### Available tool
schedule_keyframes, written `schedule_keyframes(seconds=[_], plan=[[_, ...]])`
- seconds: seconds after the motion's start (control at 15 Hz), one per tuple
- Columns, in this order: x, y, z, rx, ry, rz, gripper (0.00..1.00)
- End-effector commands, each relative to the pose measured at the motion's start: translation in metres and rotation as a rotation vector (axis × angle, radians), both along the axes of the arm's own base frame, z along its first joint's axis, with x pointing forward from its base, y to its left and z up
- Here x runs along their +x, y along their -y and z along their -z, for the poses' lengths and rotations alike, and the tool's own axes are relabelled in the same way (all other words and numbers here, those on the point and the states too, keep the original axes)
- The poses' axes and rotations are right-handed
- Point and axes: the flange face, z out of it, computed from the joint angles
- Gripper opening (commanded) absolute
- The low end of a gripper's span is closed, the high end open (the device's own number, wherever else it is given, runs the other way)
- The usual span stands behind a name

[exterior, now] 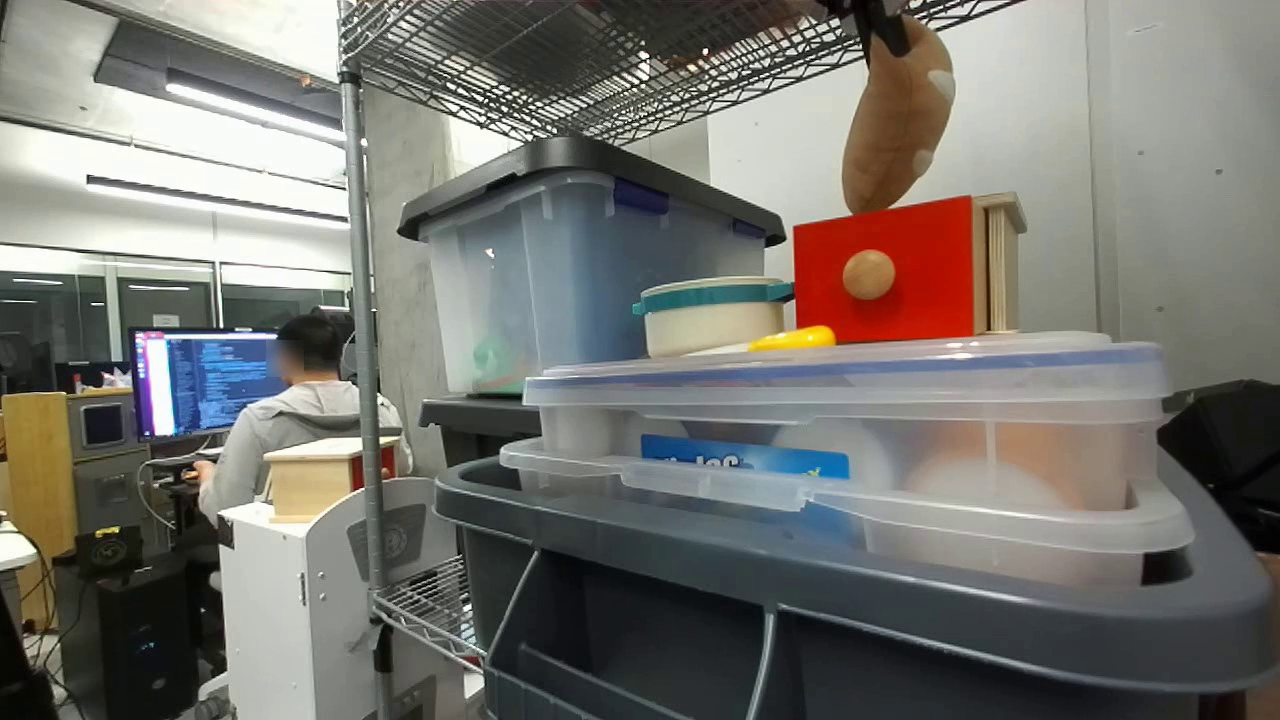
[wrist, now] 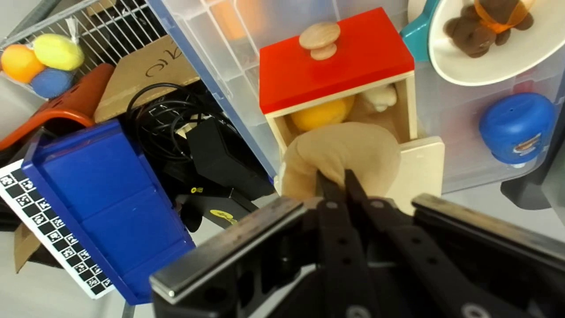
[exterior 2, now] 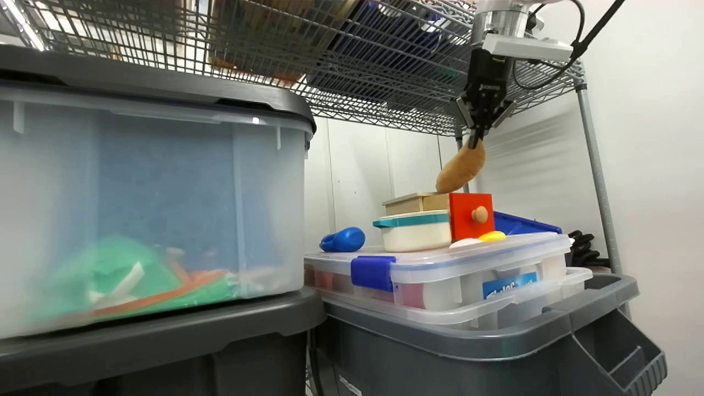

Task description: Put the bread plushy in the drawer

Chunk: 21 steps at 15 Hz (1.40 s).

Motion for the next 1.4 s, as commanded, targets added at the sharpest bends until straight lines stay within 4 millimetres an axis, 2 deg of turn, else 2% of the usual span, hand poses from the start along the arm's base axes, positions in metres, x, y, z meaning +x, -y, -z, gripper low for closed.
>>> schedule_keyframes(seconds=[0.0, 0.27, 0.73, 1.0, 1.33], plan=[[-0.008, 0.003, 0.018, 0.002, -0.041, 0.011, 0.01], [-0.006, 0.009, 0.037, 0.006, -0.078, 0.025, 0.01], [0.004, 0.011, 0.039, 0.008, -0.084, 0.044, 0.01], [0.022, 0.009, 0.032, -0.007, -0.079, 0.065, 0.01], [0.047, 0.010, 0.039, -0.028, -0.082, 0.097, 0.01]])
